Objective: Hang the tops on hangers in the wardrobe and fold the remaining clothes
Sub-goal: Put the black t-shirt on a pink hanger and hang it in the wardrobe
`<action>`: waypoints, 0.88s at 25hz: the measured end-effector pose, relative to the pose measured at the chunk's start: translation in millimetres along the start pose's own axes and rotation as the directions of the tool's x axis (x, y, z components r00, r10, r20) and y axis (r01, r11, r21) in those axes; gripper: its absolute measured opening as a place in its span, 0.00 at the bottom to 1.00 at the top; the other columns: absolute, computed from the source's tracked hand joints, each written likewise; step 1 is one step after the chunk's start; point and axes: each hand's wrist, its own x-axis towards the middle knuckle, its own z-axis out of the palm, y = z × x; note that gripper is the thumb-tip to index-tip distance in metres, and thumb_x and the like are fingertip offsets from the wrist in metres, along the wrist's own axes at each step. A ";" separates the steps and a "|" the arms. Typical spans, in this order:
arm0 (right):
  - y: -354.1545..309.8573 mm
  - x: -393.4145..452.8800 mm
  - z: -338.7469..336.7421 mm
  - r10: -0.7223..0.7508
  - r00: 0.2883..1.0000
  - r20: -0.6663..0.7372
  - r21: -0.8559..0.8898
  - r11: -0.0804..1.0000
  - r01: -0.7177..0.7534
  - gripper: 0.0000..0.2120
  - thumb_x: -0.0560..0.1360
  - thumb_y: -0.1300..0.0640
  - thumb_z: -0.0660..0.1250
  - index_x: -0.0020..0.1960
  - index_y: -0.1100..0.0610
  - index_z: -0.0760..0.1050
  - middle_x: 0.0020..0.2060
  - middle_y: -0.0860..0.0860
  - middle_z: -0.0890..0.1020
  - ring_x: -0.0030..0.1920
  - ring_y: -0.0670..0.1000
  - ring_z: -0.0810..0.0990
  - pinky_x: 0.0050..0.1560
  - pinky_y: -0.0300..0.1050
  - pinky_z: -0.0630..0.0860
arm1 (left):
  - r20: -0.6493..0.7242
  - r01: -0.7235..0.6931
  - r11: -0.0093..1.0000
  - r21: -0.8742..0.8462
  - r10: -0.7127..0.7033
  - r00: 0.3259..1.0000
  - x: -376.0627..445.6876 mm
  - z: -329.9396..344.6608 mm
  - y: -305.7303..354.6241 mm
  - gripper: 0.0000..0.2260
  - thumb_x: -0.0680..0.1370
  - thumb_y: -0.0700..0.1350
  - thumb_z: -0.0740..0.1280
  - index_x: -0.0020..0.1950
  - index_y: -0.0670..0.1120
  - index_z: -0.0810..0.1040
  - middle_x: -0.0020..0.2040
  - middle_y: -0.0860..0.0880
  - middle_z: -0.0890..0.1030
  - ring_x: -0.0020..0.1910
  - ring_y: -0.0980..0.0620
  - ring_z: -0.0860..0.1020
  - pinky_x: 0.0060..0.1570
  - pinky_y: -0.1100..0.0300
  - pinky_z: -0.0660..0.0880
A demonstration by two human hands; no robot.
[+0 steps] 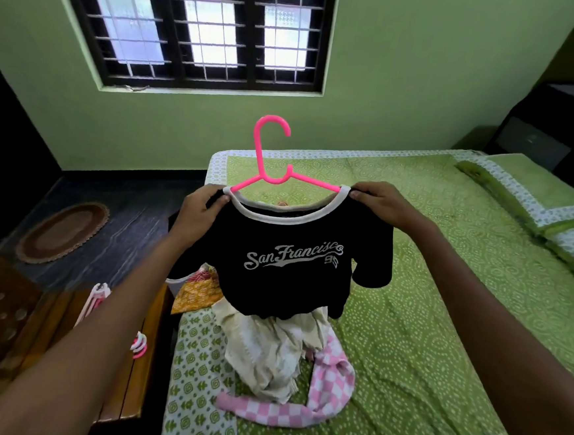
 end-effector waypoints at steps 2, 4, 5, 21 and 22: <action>8.1 -22.8 -7.3 0.083 0.990 -0.115 -0.053 0.995 -0.090 0.14 0.73 0.59 0.71 0.57 0.59 0.77 0.47 0.50 0.78 0.48 0.48 0.75 0.47 0.39 0.67 | 0.001 -0.029 1.000 -0.012 0.029 1.000 2.2 -4.5 3.7 0.09 0.79 0.37 0.62 0.57 0.37 0.78 0.50 0.48 0.78 0.51 0.52 0.74 0.43 0.74 0.66; 15.6 -49.4 -5.0 0.164 0.944 -0.285 -0.042 0.982 -0.183 0.19 0.66 0.62 0.76 0.56 0.60 0.76 0.46 0.51 0.77 0.46 0.50 0.75 0.45 0.39 0.68 | 0.022 -0.048 0.998 -0.031 0.049 0.999 3.8 -8.6 6.4 0.10 0.79 0.38 0.62 0.58 0.37 0.78 0.50 0.49 0.77 0.51 0.52 0.74 0.43 0.74 0.66; 17.2 -63.5 0.4 0.188 0.916 -0.354 -0.022 0.978 -0.209 0.19 0.65 0.64 0.76 0.53 0.62 0.75 0.45 0.52 0.77 0.44 0.52 0.76 0.43 0.39 0.69 | 0.050 -0.067 0.997 -0.043 0.069 0.996 4.0 -10.2 7.7 0.10 0.79 0.38 0.62 0.58 0.37 0.78 0.50 0.49 0.77 0.51 0.52 0.74 0.44 0.71 0.66; 24.7 -218.5 -26.4 0.604 0.640 -0.475 0.363 0.797 -0.482 0.12 0.77 0.68 0.61 0.38 0.56 0.76 0.33 0.51 0.75 0.31 0.44 0.74 0.34 0.37 0.68 | 0.412 -0.237 0.907 -0.347 0.375 0.831 22.8 63.3 82.8 0.07 0.80 0.39 0.62 0.50 0.51 0.76 0.45 0.57 0.77 0.50 0.53 0.74 0.45 0.76 0.66; 27.4 -222.2 -28.9 0.586 0.637 -0.501 0.336 0.810 -0.481 0.13 0.76 0.67 0.62 0.37 0.55 0.76 0.32 0.51 0.75 0.31 0.45 0.73 0.34 0.39 0.66 | 0.426 -0.245 0.903 -0.354 0.389 0.817 21.5 75.4 92.2 0.07 0.80 0.39 0.62 0.51 0.50 0.76 0.45 0.54 0.77 0.50 0.53 0.74 0.46 0.76 0.66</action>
